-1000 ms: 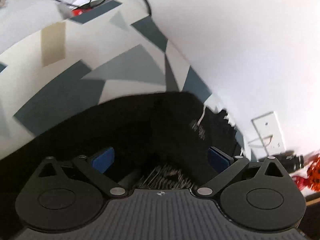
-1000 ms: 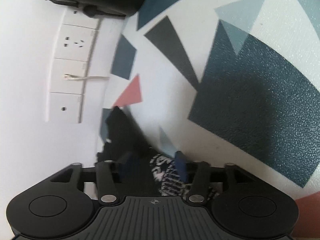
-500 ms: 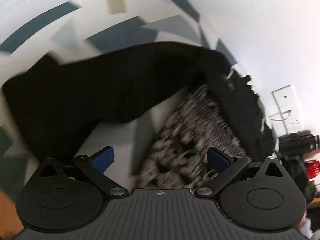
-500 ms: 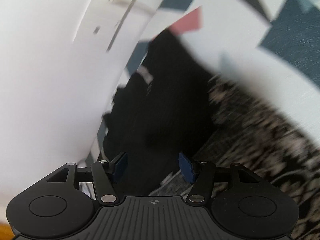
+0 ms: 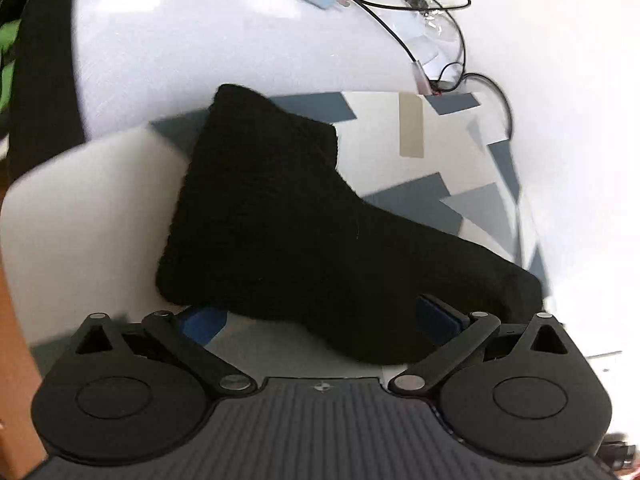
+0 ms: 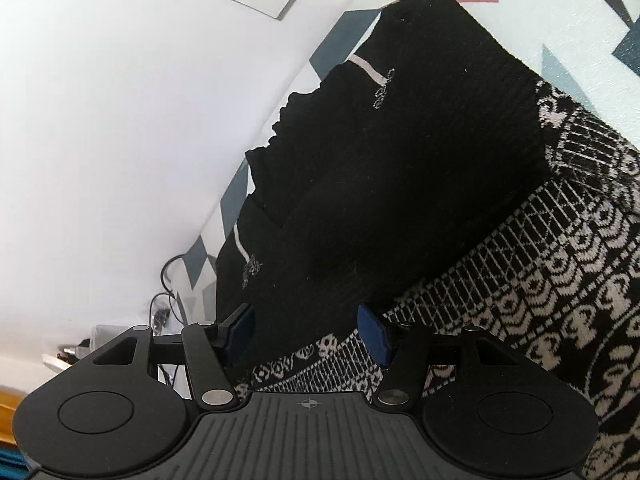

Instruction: Fold clothes

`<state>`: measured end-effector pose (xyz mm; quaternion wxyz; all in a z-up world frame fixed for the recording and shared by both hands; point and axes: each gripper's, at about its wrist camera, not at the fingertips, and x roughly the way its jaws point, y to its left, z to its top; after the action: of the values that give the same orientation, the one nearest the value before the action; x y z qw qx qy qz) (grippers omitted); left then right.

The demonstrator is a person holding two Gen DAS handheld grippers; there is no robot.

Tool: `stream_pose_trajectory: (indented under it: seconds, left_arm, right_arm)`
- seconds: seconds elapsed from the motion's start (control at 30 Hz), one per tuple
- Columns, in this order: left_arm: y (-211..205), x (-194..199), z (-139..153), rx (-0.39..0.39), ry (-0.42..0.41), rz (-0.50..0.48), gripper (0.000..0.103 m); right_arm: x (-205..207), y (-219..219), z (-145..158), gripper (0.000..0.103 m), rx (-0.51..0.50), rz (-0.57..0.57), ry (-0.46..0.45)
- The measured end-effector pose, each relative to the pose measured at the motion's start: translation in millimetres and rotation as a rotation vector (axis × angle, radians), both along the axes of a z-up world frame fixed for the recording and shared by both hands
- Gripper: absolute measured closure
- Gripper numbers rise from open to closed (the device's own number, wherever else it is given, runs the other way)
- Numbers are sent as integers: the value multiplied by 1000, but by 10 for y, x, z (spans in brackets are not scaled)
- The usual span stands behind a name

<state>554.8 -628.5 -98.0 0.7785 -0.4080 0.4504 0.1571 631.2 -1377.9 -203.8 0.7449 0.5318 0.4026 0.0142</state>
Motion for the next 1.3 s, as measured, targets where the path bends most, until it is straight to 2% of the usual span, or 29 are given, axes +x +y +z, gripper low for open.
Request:
stream_pose_trajectory:
  seconds: [0.1, 0.2, 0.23, 0.27, 0.3, 0.33, 0.37, 0.4, 0.47, 0.57, 0.7, 0.8, 0.87, 0.97, 1.03, 1.1, 1.17, 1.23, 1.27, 1.3]
  left_arm:
    - [-141, 252, 18, 116, 81, -23, 1]
    - [-252, 422, 26, 205, 108, -18, 5]
    - [-267, 446, 41, 221, 104, -13, 17]
    - [-278, 474, 60, 233, 98, -13, 37]
    - [-277, 511, 87, 234, 87, -24, 49]
    - [-276, 549, 114, 236, 77, -34, 71]
    - [-275, 586, 140, 237, 66, -45, 85]
    - [-274, 625, 176, 244, 53, -52, 90]
    - [-286, 710, 297, 289, 14, -48, 91]
    - [-474, 859, 549, 395, -53, -85, 92]
    - [-1134, 1043, 894, 503, -189, -256, 92]
    - [-1774, 1137, 1016, 465, -291, -419, 92]
    - [-2270, 1111, 1021, 493, -359, -537, 92]
    - [-2990, 1052, 921, 511, -433, -721, 92]
    - [-3436, 1013, 765, 504, -448, -885, 91]
    - [-3802, 946, 604, 534, -443, -1036, 78]
    - [-3984, 832, 534, 565, -448, -1123, 43]
    - [-3969, 703, 590, 534, -502, -1150, 25]
    - [-3895, 646, 647, 511, -542, -1151, 21]
    - [-3822, 600, 695, 520, -565, -1146, 19]
  right_arm:
    - [-92, -23, 45, 46, -30, -10, 5]
    - [-185, -41, 77, 46, -71, -12, 6]
    - [-224, -61, 80, 46, -68, -20, 4]
    - [-265, -84, 81, 46, -62, -29, 2]
    - [-308, -113, 79, 45, -58, -42, 3]
    - [-352, -144, 77, 43, -56, -56, 4]
    - [-396, -176, 75, 41, -53, -70, 6]
    - [-438, -212, 61, 40, -47, -85, 8]
    - [-520, -288, 24, 40, -33, -113, 10]
    - [-645, -420, -50, 40, -8, -165, 11]
    - [-790, -643, -134, 40, 16, -249, 10]
    - [-926, -848, -139, 40, 11, -317, 3]
    - [-1028, -962, -133, 40, -4, -350, 1]
    - [-1188, -1083, -142, 40, -17, -390, -1]
    - [-1276, -1141, -152, 40, -27, -412, 1]
    - [-1341, -1178, -168, 40, -46, -419, 17]
    - [-1393, -1226, -182, 40, -61, -426, 31]
    - [-1418, -1243, -181, 40, -72, -432, 31]
    - [-1427, -1248, -174, 40, -83, -434, 28]
    - [-1408, -1241, -160, 40, -100, -432, 22]
